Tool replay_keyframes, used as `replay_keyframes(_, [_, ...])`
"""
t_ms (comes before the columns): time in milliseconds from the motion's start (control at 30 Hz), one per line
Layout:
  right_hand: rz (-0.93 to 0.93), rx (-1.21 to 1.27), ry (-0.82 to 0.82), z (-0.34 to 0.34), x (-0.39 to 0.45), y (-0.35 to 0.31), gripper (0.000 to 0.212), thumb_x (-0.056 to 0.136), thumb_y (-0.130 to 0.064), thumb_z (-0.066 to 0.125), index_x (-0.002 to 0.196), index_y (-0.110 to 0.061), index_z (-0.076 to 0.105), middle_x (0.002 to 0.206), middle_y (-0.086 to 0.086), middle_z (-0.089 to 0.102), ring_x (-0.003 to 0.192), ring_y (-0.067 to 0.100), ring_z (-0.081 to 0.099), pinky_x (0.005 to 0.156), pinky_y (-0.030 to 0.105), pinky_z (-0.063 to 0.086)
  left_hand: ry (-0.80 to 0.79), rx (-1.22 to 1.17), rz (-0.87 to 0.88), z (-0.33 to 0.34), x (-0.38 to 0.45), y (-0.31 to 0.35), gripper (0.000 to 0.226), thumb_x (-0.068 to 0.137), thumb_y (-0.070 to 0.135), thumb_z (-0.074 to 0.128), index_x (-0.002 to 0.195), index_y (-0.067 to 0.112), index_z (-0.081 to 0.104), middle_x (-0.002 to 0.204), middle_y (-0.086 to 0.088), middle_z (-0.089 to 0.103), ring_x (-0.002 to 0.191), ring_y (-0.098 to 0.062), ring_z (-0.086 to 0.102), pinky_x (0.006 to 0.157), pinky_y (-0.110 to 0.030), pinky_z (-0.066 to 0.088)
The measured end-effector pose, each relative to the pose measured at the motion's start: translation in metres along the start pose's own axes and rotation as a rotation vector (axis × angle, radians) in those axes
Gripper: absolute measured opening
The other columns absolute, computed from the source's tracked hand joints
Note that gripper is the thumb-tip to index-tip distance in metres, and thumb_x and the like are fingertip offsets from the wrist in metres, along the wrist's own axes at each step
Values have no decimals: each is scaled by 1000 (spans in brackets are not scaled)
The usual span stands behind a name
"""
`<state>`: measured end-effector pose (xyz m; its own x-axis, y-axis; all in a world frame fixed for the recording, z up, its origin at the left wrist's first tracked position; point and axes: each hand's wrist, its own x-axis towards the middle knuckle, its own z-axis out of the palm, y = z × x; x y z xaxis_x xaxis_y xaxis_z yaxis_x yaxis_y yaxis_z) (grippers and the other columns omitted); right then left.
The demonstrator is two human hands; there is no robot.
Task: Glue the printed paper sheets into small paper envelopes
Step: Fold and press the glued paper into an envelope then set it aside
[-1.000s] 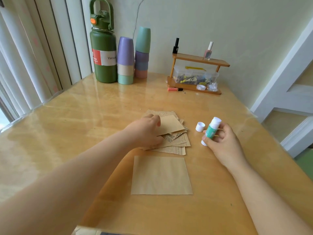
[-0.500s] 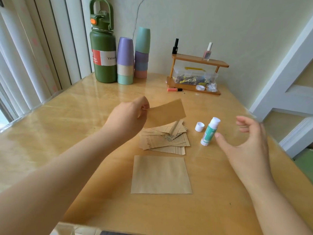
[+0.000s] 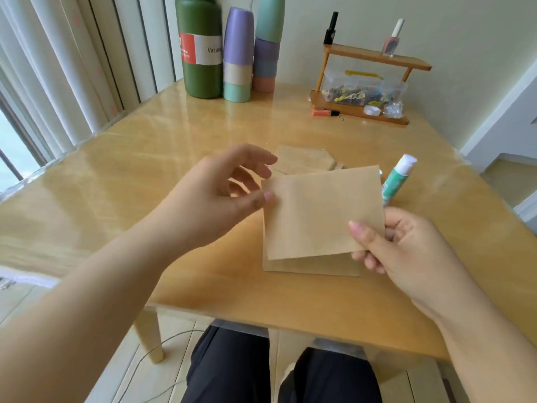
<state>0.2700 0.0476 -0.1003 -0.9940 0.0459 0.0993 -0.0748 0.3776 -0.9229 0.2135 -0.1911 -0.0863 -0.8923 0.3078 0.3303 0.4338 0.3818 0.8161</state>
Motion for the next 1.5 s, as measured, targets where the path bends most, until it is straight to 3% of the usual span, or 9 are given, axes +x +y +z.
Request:
replay_keyframes(167, [85,26,176,-2,-5,16,15,82,-33,64,83,-19,68,53,-2,61,47,6,46,47,15,41,49,265,79,1,-43,-24,12,81,30,63,92,34,64,91,19,57,88,-2,55,74,-9,40])
replay_keyframes(433, [77,-45,215,15,-11,25,33,71,-48,64,76,-16,68,52,-1,60,47,6,46,47,17,41,-49,349,113,16,-73,-39,23,84,34,49,87,23,69,88,14,56,74,3,47,69,-2,34])
replay_keyframes(500, [73,-62,210,16,-11,23,31,71,-48,64,74,-18,68,52,-1,61,47,6,48,47,16,41,-49,374,142,19,-74,-40,24,85,31,48,85,20,70,86,11,57,73,0,46,68,-5,36])
replay_keyframes(600, [63,-94,199,19,-11,22,33,72,-47,65,73,-14,67,52,0,61,47,7,47,47,17,40,-26,476,220,22,-76,-41,24,86,26,49,82,15,70,84,6,59,73,-18,52,64,-28,44])
replay_keyframes(667, [60,-104,195,19,-10,22,34,72,-46,65,72,-13,66,51,1,60,46,7,46,47,18,40,-11,503,241,22,-76,-42,23,86,24,49,82,14,70,84,4,59,72,-21,52,59,-36,46])
replay_keyframes(867, [51,-84,180,21,-8,24,24,69,-51,65,80,-30,69,52,0,61,46,7,48,49,22,42,-15,524,259,22,-76,-45,23,87,23,51,80,12,70,84,2,60,72,-24,52,59,-39,46])
replay_keyframes(1033, [35,-109,167,22,-8,25,30,70,-56,66,81,-29,68,56,1,64,47,11,50,47,19,41,-9,526,265,23,-75,-45,25,88,22,50,81,11,71,84,1,61,73,-25,53,61,-39,46])
replay_keyframes(1500, [28,-126,156,23,-9,27,24,72,-50,64,81,-28,68,54,1,64,44,10,46,48,29,40,-2,545,296,23,-75,-47,23,88,21,51,83,13,72,84,1,60,74,-25,54,62,-39,45])
